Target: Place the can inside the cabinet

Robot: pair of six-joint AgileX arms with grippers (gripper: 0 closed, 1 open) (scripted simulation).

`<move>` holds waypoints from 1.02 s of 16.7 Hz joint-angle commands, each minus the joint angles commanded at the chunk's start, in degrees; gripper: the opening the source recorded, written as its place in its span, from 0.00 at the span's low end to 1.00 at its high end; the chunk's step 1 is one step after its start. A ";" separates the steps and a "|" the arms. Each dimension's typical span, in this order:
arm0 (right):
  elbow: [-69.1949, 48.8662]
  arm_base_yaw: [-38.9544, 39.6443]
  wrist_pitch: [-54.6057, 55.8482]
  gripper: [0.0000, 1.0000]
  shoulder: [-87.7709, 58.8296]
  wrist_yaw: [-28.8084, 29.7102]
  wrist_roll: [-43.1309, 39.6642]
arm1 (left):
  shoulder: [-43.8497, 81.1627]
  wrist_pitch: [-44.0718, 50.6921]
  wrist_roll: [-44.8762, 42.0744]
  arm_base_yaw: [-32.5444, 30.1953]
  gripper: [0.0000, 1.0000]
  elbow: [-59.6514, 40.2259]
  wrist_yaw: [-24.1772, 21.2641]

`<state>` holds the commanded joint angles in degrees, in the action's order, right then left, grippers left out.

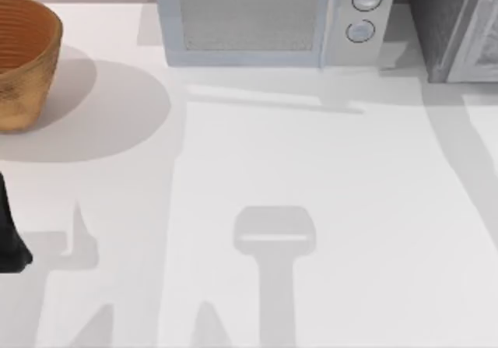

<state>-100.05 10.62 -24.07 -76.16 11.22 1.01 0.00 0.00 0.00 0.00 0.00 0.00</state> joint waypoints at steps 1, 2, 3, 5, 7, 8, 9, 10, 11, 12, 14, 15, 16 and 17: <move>0.22 -0.24 0.09 0.00 0.17 -0.07 0.10 | 0.00 0.00 0.00 0.00 1.00 0.00 0.00; 0.11 -0.24 0.05 0.00 0.06 -0.08 0.11 | 0.00 0.00 0.00 0.00 1.00 0.00 0.00; -0.55 -0.26 -0.15 0.00 -0.59 -0.14 0.13 | 0.00 0.00 0.00 0.00 1.00 0.00 0.00; -3.76 -0.43 -1.12 0.00 -3.54 -0.40 0.19 | 0.00 0.00 0.00 0.00 1.00 0.00 0.00; -9.39 -0.85 -2.66 0.00 -8.12 -0.82 0.19 | 0.00 0.00 0.00 0.00 1.00 0.00 0.00; -13.08 -1.14 -3.59 0.00 -10.85 -1.04 0.16 | 0.00 0.00 0.00 0.00 1.00 0.00 0.00; -17.28 -1.47 -4.60 0.00 -13.83 -1.29 0.12 | 0.00 0.00 0.00 0.00 1.00 0.00 0.00; -21.79 -1.82 -5.66 0.00 -16.96 -1.54 0.08 | 0.00 0.00 0.00 0.00 1.00 0.00 0.00; -26.48 -2.18 -6.75 0.00 -20.18 -1.81 0.05 | 0.00 0.00 0.00 0.00 1.00 0.00 0.00; -31.20 -2.55 -7.85 0.00 -23.40 -2.10 0.01 | 0.00 0.00 0.00 0.00 1.00 0.00 0.00; -40.33 -3.29 -10.01 0.00 -29.69 -2.70 -0.02 | 0.00 0.00 0.00 0.00 1.00 0.00 0.00; -44.52 -3.63 -11.04 0.00 -32.64 -2.99 -0.02 | 0.00 0.00 0.00 0.00 1.00 0.00 0.00; -48.29 -3.95 -11.99 0.00 -35.36 -3.26 -0.02 | 0.00 0.00 0.00 0.00 1.00 0.00 0.00; -51.50 -4.24 -12.84 0.00 -37.78 -3.51 -0.01 | 0.00 0.00 0.00 0.00 1.00 0.00 0.00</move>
<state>-151.55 6.38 -36.91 -113.94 7.71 1.01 0.00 0.00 0.00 0.00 0.00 0.00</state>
